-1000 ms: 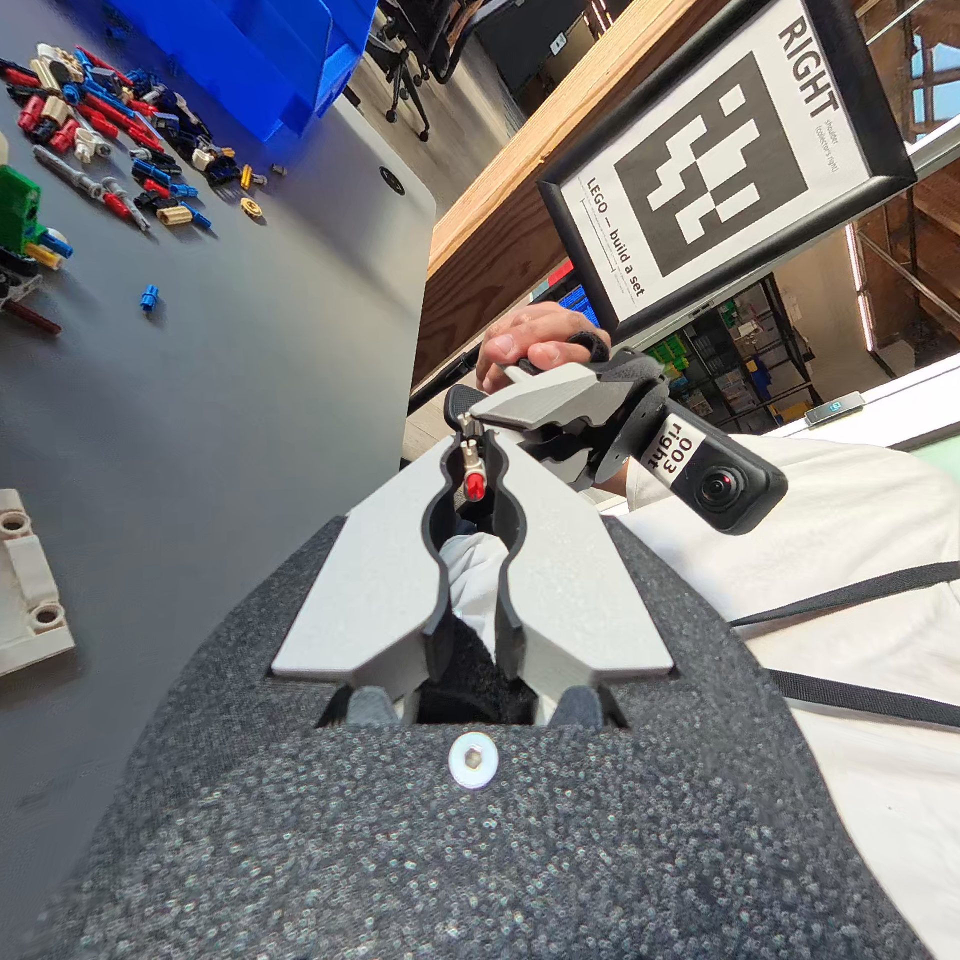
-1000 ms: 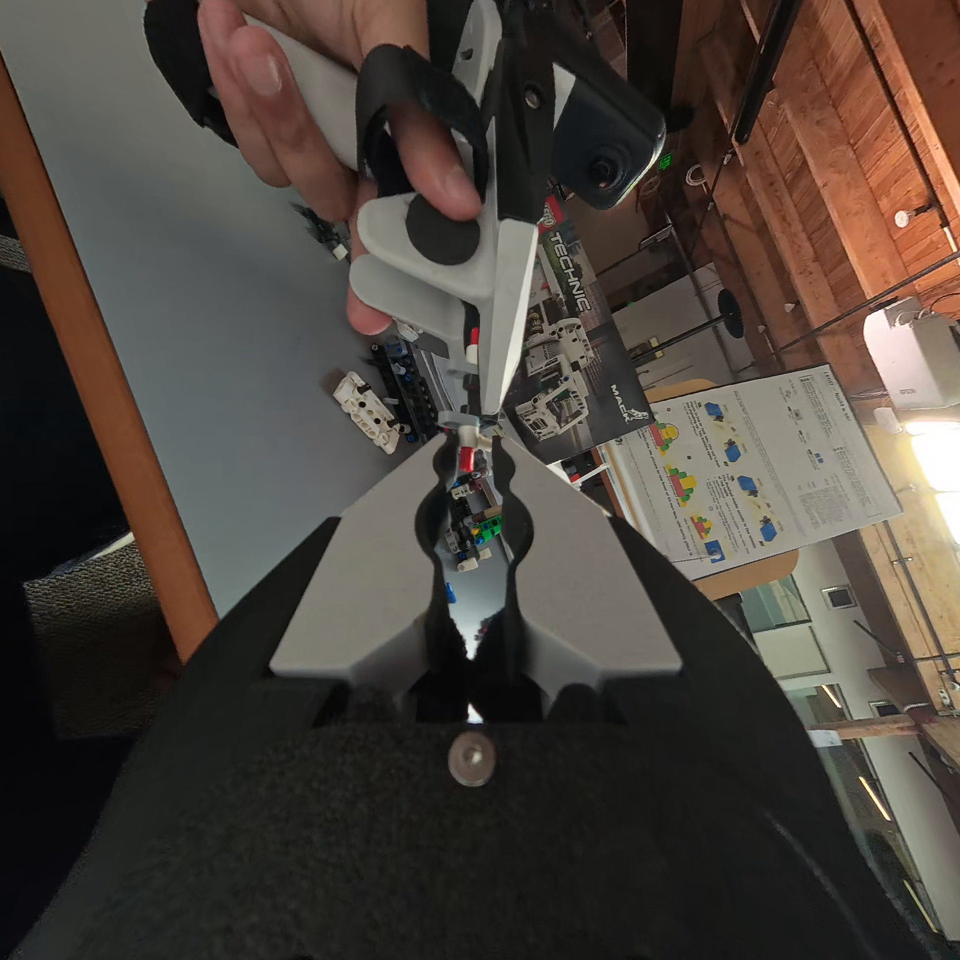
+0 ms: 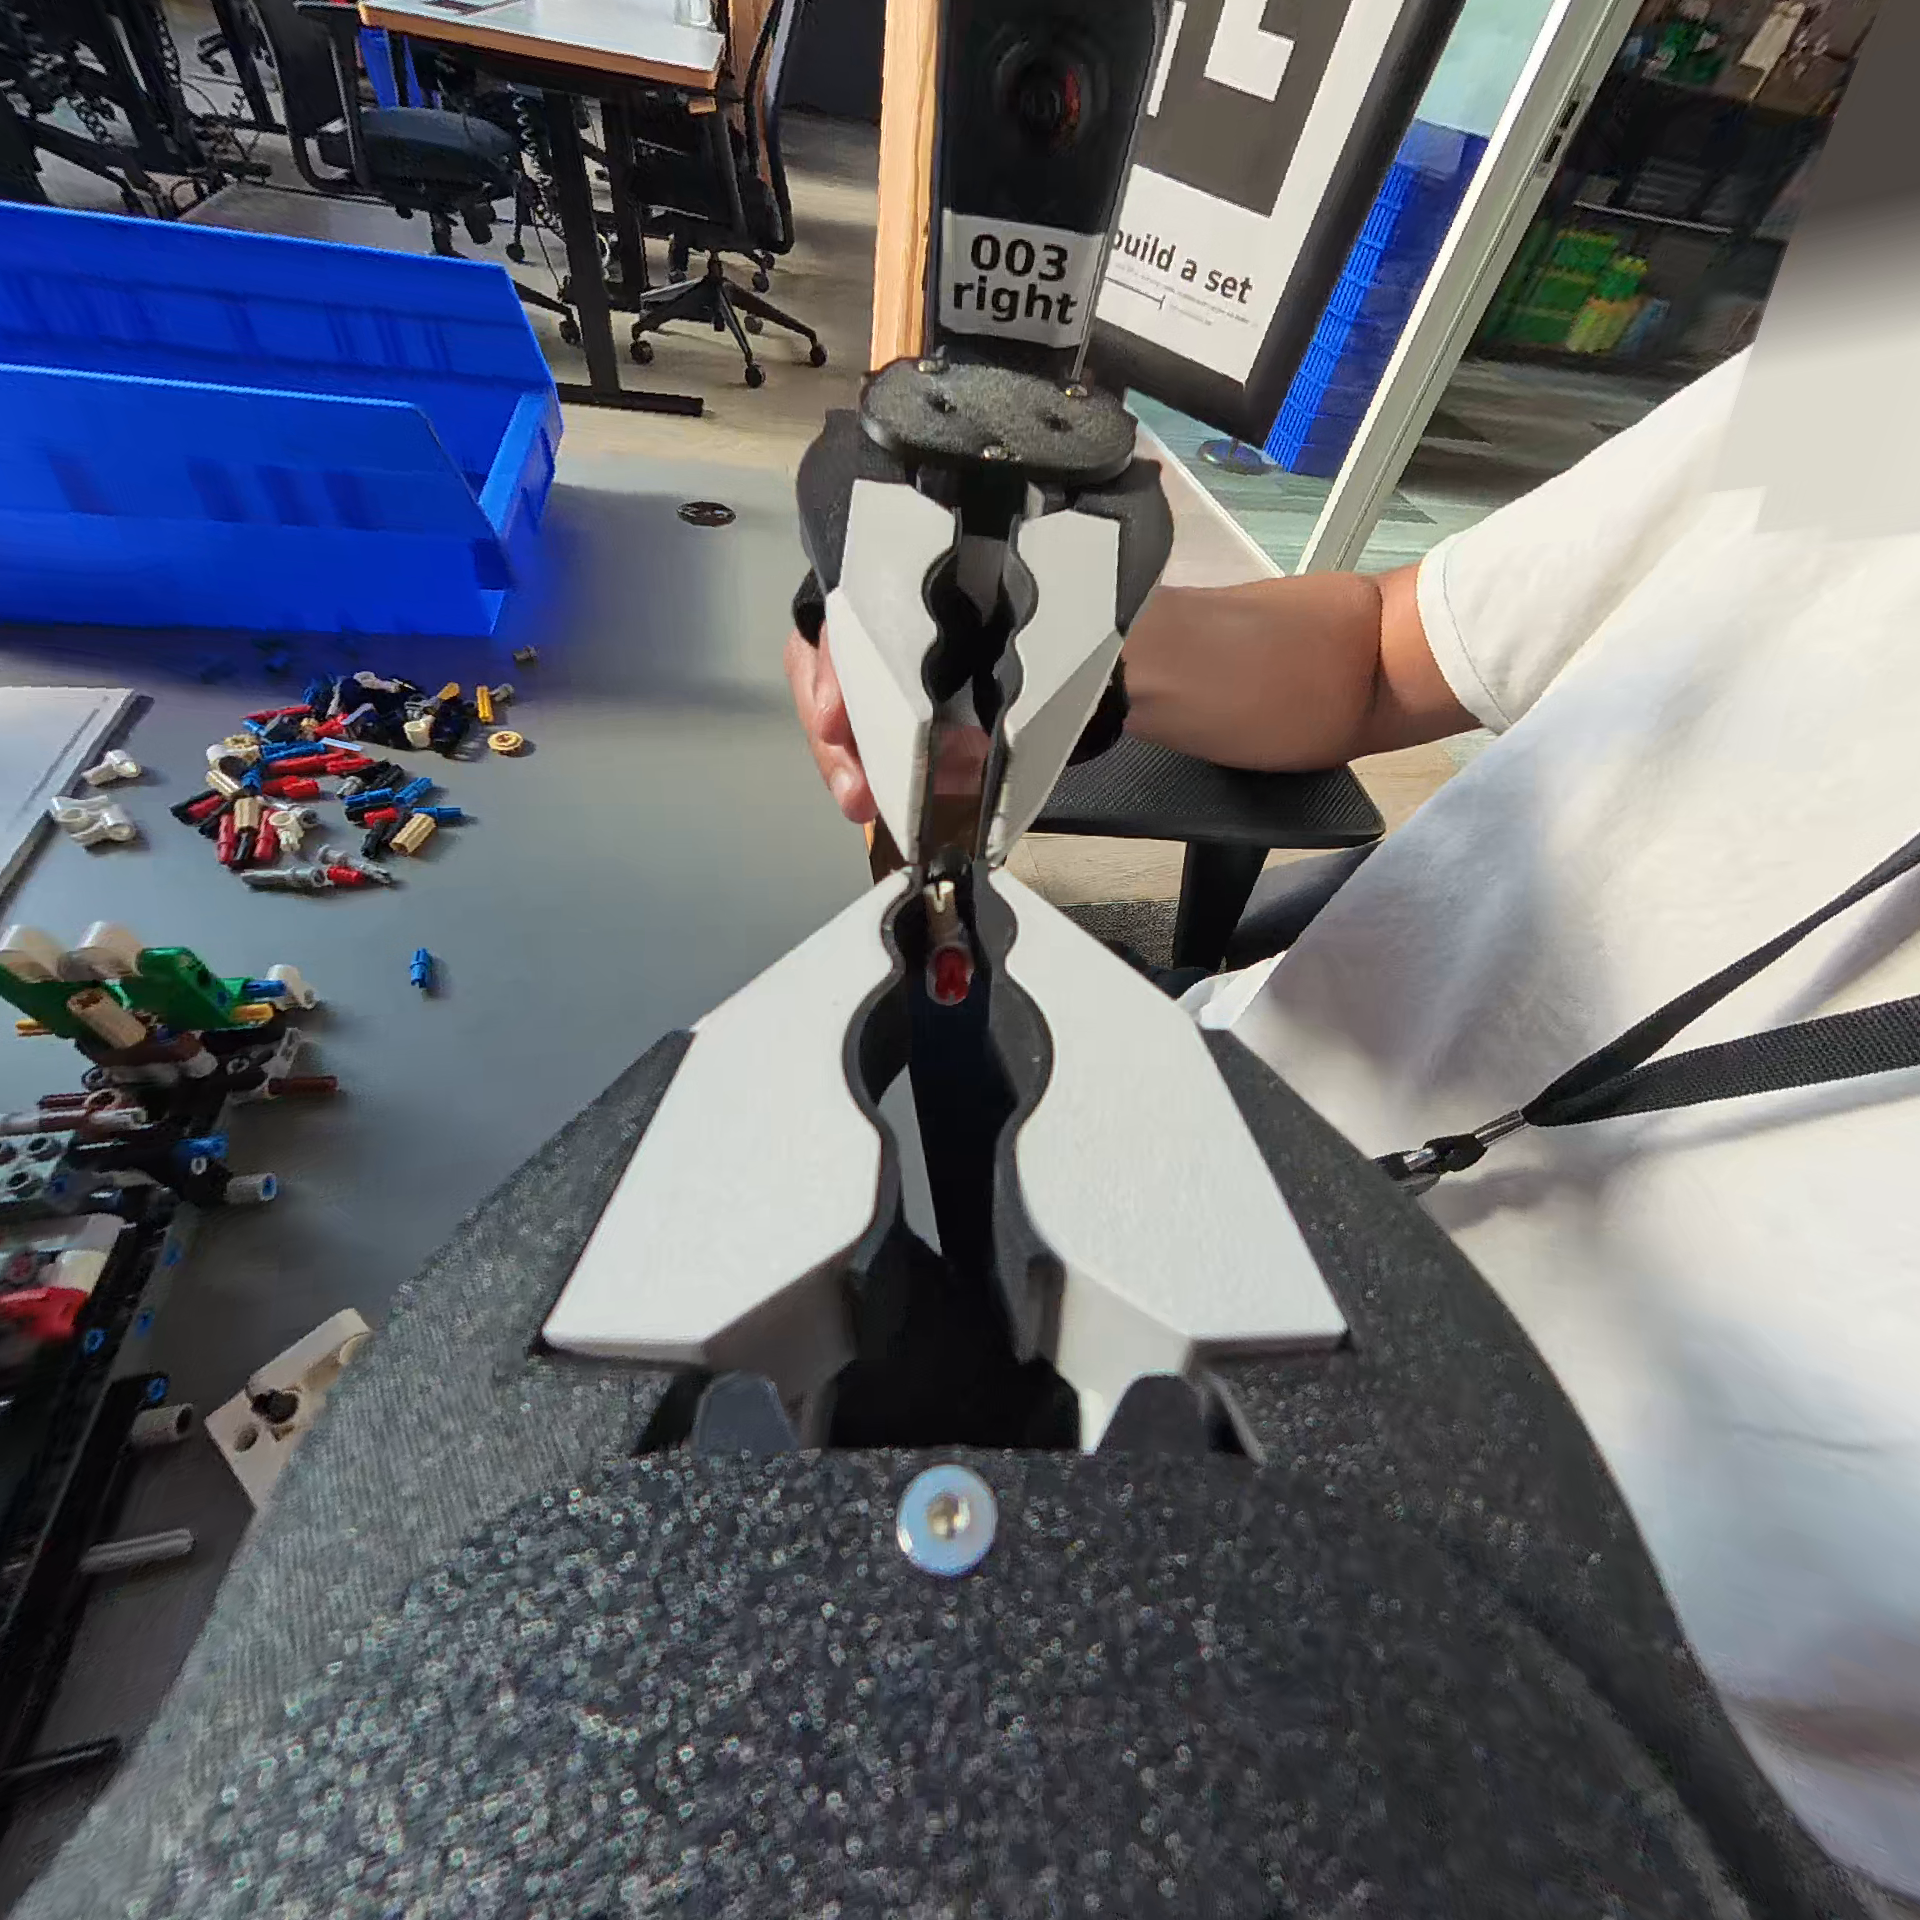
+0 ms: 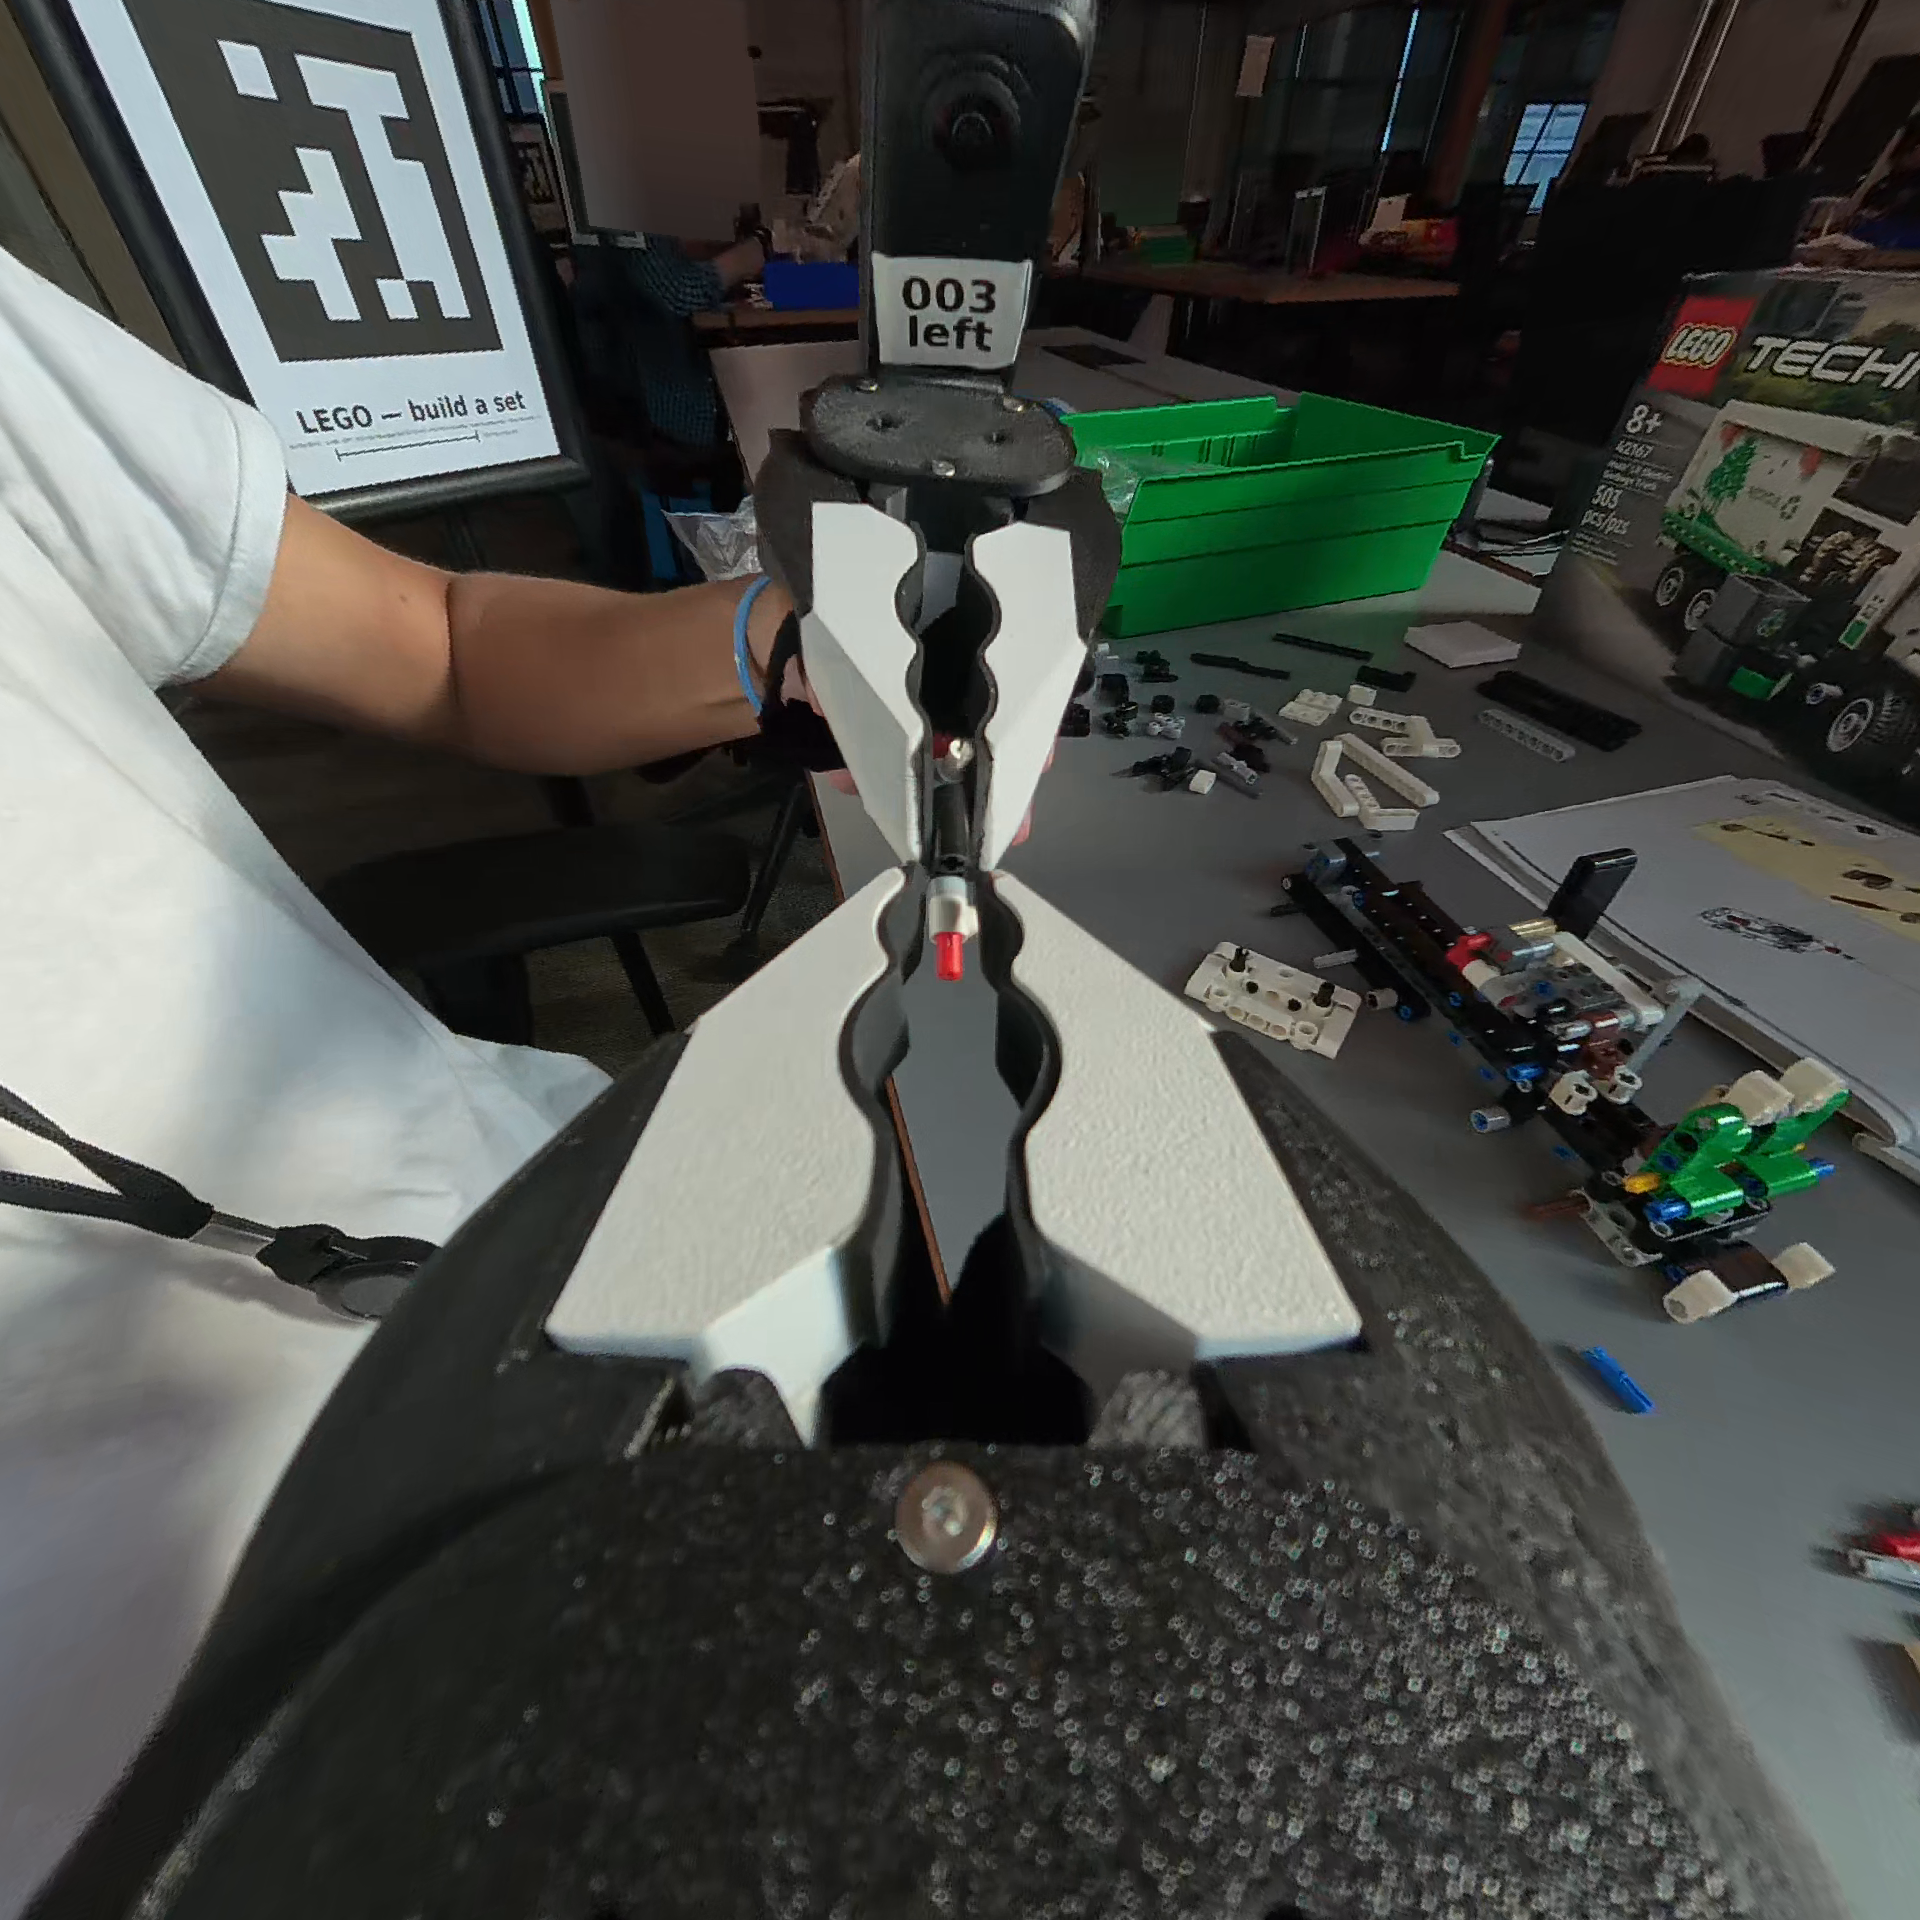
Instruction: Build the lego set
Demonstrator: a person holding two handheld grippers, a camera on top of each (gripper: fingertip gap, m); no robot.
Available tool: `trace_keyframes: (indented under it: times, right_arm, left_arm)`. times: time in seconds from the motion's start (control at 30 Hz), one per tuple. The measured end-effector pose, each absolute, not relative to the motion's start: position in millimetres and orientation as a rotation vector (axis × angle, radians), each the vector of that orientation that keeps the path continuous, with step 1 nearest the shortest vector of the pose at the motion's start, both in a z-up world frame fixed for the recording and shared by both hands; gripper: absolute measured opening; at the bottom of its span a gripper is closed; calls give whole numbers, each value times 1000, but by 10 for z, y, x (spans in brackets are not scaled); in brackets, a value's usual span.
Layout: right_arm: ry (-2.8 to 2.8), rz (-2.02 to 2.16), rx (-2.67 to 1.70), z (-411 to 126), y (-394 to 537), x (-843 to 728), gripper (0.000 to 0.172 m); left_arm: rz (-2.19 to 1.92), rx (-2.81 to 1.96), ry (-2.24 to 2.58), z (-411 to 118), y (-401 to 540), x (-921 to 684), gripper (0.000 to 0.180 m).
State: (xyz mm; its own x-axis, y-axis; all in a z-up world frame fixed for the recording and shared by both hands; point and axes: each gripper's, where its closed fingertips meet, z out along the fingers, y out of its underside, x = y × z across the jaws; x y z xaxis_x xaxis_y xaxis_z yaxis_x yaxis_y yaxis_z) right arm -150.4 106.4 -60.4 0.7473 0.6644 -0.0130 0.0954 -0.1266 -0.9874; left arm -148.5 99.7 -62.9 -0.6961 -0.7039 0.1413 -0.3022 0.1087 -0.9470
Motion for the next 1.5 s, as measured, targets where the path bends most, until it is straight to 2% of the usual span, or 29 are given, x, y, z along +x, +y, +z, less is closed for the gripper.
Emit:
trace_keyframes:
  times: [0.2, 0.33, 0.43, 0.5, 0.6, 0.73, 0.9, 1.23, 1.5]
  right_arm:
    - [-623, 725, -1627, -590, 988, -1602, 4]
    - [-604, 660, -1617, -569, 1018, -1520, 1]
    - [-554, 623, -1633, -557, 1050, -1400, 14]
    - [-520, 747, -1664, -585, 1037, -1421, 24]
    - [-467, 1041, -1630, -576, 997, -1542, 24]
    - [-331, 1380, -1512, -482, 1008, -1618, 21]
    - [-258, 1571, -1436, -449, 1000, -1673, 14]
    - [-234, 1573, -1436, -490, 1032, -1664, 13]
    - [-310, 1255, -1492, -503, 1068, -1517, 13]
  left_arm:
    - [-1614, -907, 2101, -579, 892, -1549, 4]
    - [-1640, -947, 2054, -569, 937, -1492, 4]
    - [-1671, -923, 1958, -505, 1016, -1469, 4]
    - [-1642, -868, 1900, -462, 1048, -1467, 4]
    - [-1604, -792, 1884, -427, 1013, -1494, 4]
    - [-1489, -664, 1871, -397, 953, -1533, 4]
    - [-1353, -547, 1861, -385, 904, -1578, 4]
    - [-1318, -591, 1887, -430, 961, -1609, 8]
    - [-1386, -759, 1880, -453, 1129, -1643, 12]
